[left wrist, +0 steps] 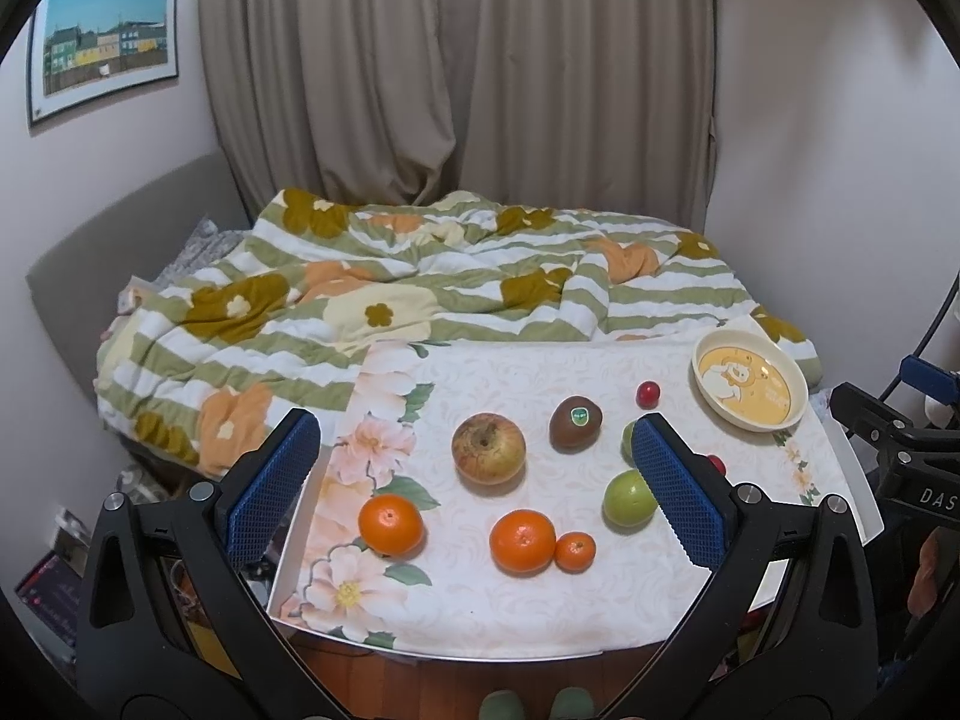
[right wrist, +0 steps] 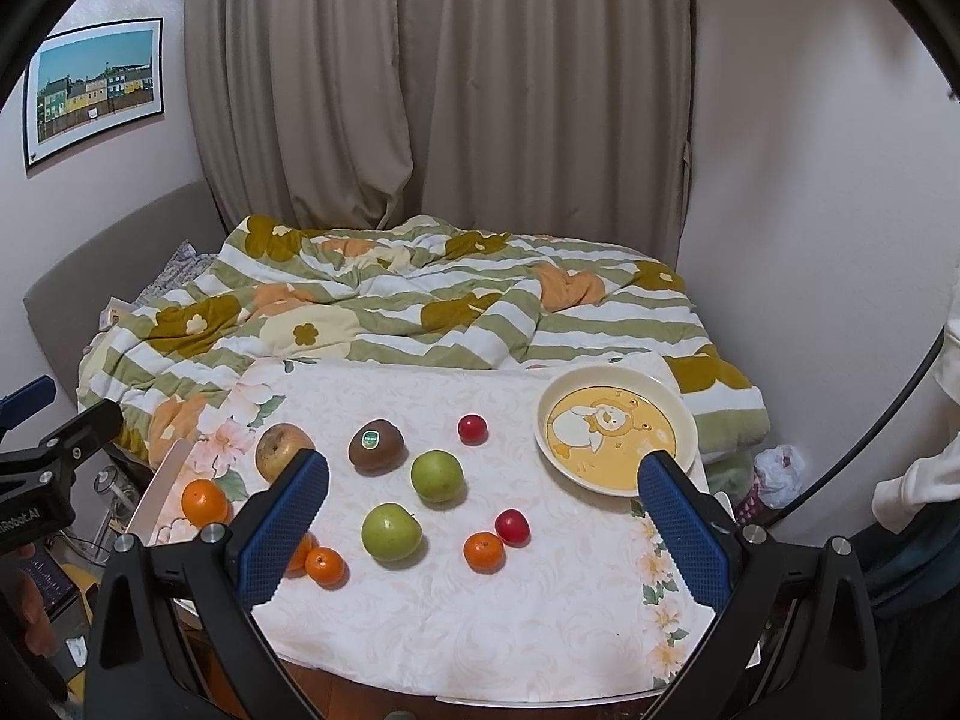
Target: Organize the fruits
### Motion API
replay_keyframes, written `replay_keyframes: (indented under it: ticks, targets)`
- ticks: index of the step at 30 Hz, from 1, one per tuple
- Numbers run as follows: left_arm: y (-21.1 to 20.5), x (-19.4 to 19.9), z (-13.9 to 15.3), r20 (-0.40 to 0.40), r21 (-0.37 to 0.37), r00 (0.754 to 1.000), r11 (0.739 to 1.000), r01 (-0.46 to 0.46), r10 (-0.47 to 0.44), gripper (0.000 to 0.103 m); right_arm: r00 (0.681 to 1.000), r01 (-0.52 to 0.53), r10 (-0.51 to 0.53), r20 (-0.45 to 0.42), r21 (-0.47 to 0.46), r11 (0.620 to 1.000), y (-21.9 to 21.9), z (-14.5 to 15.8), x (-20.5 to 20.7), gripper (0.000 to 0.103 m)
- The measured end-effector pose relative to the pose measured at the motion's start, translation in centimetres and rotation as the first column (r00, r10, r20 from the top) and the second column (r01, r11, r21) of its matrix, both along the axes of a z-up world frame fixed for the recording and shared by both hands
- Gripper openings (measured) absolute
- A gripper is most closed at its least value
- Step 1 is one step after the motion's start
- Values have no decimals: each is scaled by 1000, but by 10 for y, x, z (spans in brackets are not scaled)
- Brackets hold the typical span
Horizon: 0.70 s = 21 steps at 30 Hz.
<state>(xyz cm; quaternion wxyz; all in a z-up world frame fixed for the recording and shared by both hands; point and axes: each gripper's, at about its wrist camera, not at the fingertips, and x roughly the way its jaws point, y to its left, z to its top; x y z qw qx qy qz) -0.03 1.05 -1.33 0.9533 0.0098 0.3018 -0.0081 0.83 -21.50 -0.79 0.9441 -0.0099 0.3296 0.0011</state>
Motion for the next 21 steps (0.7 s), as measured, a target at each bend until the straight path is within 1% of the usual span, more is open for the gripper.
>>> replay_keyframes:
  ticks: [8, 13, 18, 21]
  targets:
    - [2, -2, 3, -1, 3, 1000, 1000, -10, 10, 103, 1000, -11, 11, 3, 2, 1000, 5, 6, 2, 103]
    - [-2, -4, 13, -3, 4, 1000, 1000, -28, 28, 103, 999, -31, 31, 12, 0, 1000, 5, 12, 2, 103]
    - [-6, -8, 16, -2, 5, 999, 999, -46, 46, 103, 998, -39, 39, 42, 1, 999, -6, 11, -4, 103]
    - [-6, -8, 18, -15, 2, 997, 998, -70, 70, 103, 998, -45, 45, 39, 8, 999, -12, 13, -4, 103]
